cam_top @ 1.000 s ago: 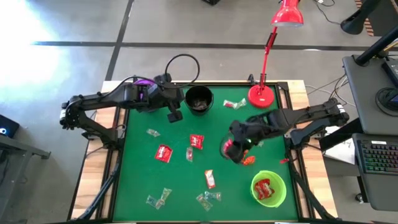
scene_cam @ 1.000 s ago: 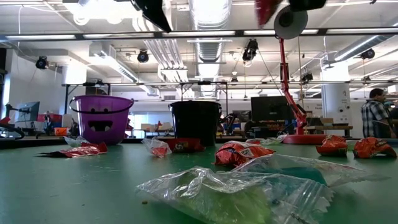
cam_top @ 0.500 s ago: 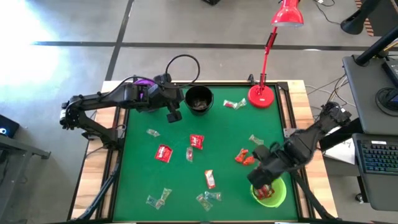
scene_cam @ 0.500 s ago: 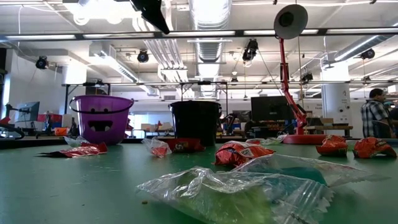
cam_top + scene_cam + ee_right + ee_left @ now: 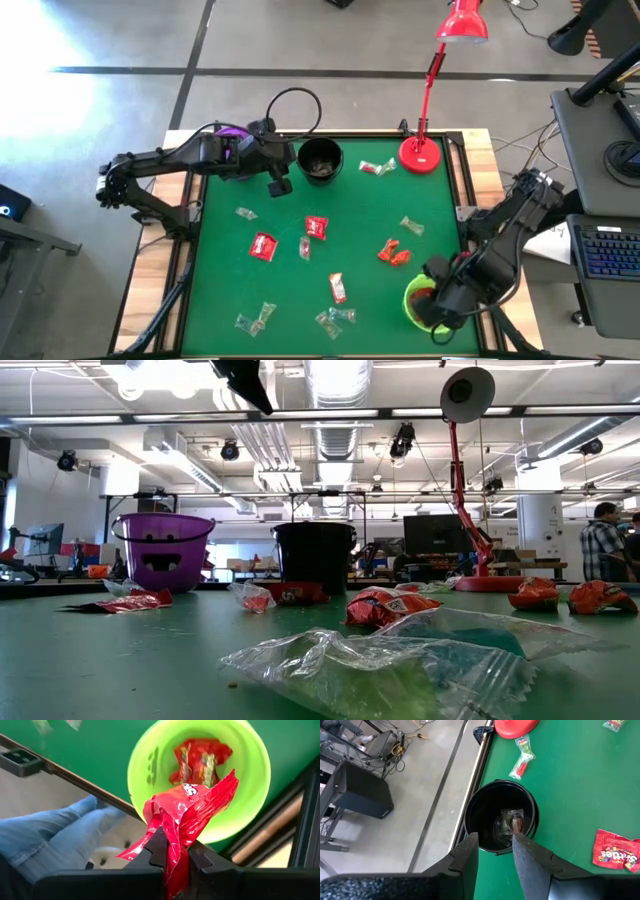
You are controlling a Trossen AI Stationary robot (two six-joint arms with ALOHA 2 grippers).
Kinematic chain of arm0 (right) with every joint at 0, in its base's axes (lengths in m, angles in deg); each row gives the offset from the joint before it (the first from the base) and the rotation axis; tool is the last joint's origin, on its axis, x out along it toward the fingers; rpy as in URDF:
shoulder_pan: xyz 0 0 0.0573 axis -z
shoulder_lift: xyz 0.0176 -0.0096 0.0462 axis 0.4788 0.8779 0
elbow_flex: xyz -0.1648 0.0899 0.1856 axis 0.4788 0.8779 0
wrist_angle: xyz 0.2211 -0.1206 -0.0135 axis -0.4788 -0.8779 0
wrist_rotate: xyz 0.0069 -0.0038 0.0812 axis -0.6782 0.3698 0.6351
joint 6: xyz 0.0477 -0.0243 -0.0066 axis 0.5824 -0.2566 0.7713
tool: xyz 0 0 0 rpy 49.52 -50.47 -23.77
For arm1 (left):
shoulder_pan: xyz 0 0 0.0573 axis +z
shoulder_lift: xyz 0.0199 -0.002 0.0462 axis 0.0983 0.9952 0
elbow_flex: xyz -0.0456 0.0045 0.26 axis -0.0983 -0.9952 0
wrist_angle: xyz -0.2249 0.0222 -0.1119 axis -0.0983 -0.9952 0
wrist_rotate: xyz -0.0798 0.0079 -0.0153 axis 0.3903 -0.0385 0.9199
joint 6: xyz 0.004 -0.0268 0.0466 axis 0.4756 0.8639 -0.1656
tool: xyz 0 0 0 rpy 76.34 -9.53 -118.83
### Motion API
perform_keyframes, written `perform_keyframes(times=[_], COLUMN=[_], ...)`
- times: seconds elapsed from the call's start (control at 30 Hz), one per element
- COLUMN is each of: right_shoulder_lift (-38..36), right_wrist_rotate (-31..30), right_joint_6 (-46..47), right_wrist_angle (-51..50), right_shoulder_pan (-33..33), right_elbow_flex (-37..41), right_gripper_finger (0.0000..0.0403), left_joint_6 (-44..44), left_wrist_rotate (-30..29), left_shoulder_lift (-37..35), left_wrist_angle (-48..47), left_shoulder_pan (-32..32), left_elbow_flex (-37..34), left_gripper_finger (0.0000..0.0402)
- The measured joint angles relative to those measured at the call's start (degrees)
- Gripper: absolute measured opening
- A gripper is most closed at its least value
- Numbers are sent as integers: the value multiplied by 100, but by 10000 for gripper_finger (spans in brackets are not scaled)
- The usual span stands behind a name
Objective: Sort candy
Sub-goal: Put the left red candy into the green bucket, then put the top left orange chocolate bar into the purple bucket
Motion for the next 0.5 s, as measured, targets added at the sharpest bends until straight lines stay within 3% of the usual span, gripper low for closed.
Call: perform_keyframes(times=[0.13,0.5], right_shoulder_lift=[76,299], right_wrist_rotate=[41,-88], right_joint_6=[-48,-376], right_wrist_angle=[4,-18], right_shoulder_pan=[0,0], right_elbow_flex=[0,0], right_gripper_finger=[27,132], left_joint_6=[0,-2], left_wrist_rotate=[2,2], left_shoulder_lift=[0,0], left_wrist_angle=[0,-2], left_shoulder_pan=[0,0], left_elbow_flex=[1,1], left_gripper_finger=[105,105])
